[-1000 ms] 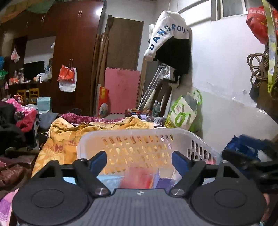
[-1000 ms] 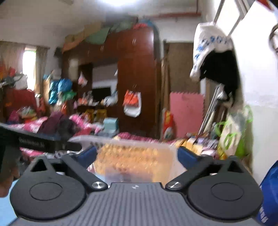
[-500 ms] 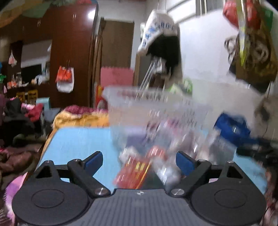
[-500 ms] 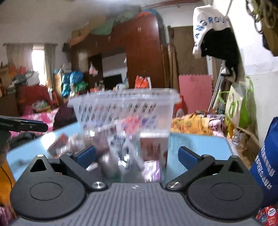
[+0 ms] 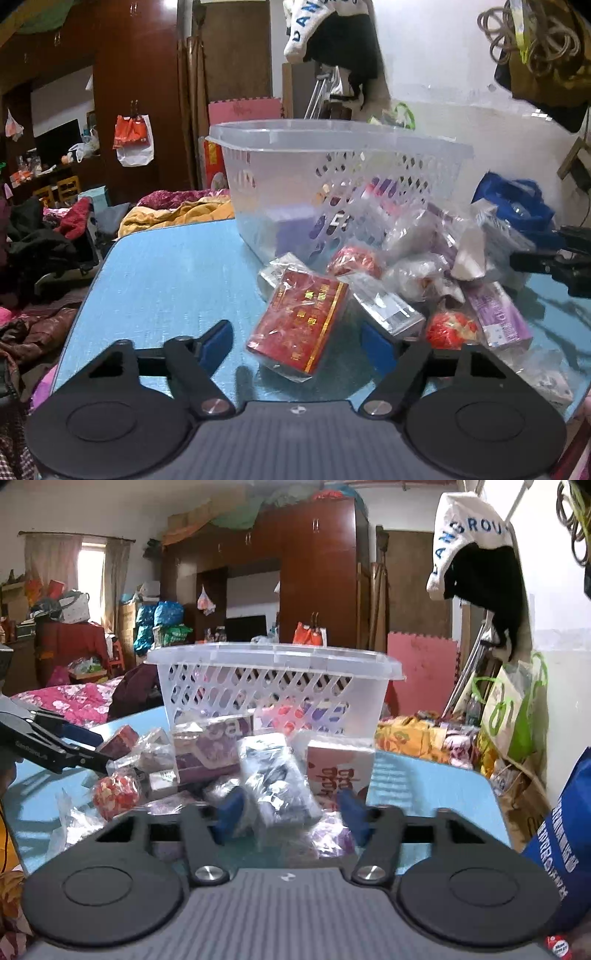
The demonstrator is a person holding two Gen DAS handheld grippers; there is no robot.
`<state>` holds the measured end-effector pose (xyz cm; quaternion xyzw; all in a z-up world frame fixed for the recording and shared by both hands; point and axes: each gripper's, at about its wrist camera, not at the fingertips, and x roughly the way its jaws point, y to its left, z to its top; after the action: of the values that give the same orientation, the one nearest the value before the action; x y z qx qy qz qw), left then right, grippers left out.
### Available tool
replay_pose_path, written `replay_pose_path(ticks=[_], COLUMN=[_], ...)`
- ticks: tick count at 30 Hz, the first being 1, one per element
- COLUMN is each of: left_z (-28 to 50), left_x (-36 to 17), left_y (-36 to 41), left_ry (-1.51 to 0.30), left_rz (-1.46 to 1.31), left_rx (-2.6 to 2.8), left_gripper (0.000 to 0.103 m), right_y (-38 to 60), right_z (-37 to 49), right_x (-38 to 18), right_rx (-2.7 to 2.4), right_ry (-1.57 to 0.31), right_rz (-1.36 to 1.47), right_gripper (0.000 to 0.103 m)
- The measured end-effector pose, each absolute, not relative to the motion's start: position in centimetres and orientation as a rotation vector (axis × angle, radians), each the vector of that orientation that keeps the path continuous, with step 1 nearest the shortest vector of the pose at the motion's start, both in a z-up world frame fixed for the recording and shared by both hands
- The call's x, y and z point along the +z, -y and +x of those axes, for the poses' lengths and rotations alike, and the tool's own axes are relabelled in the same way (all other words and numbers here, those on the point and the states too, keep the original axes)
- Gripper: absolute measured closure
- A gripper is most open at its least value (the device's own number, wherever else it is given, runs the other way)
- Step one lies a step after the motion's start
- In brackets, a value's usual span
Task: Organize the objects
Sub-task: 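Grasp the clear dark-labelled packet with the right gripper while the left gripper grasps the red packet, then lift both packets over the white basket and open both grippers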
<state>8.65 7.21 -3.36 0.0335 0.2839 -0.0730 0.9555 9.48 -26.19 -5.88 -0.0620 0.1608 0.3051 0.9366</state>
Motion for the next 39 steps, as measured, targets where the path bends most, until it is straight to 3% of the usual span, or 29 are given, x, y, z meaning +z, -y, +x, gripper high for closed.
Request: replay_pose_path(ticks=[1, 10, 19, 26, 34, 39], left_z=[8.7, 7.0, 5.1, 4.7, 4.7, 6.0], left_x=[-3.5, -3.4, -3.2, -3.2, -0.3, 2.8], left_y=[-7.1, -6.4, -7.5, -6.8, -6.2, -5.9], left_ry=[-0.589, -0.497, -0.361, -0.341, -0.313, -0.287], left_rz=[0.076, 0.092, -0.008, 0.003, -0.065, -0.106], left_rx=[-0.143, -0.128, -0.144, -0.165, -0.174, -0.179], left_gripper=[0.044, 0.045, 0.045, 0.045, 0.045, 0.045], right_y=[26.2, 27.0, 29.3, 28.8, 29.3, 27.8], right_z=[9.6, 9.6, 7.5, 7.3, 8.8, 8.3], right_x=[-5.9, -6.1, -6.3, -6.0, -5.3, -0.9], right_rx=[0.625, 0.653, 0.655, 0.633, 0.756, 0.743], right_ry=[-0.334, -0.345, -0.172, -0.147, -0.242, -0.191], right_rz=[-0.124, -0.053, 0.060, 0.043, 0.147, 0.071], right_gripper=[0.055, 0.060, 0.060, 0.060, 0.060, 0.060])
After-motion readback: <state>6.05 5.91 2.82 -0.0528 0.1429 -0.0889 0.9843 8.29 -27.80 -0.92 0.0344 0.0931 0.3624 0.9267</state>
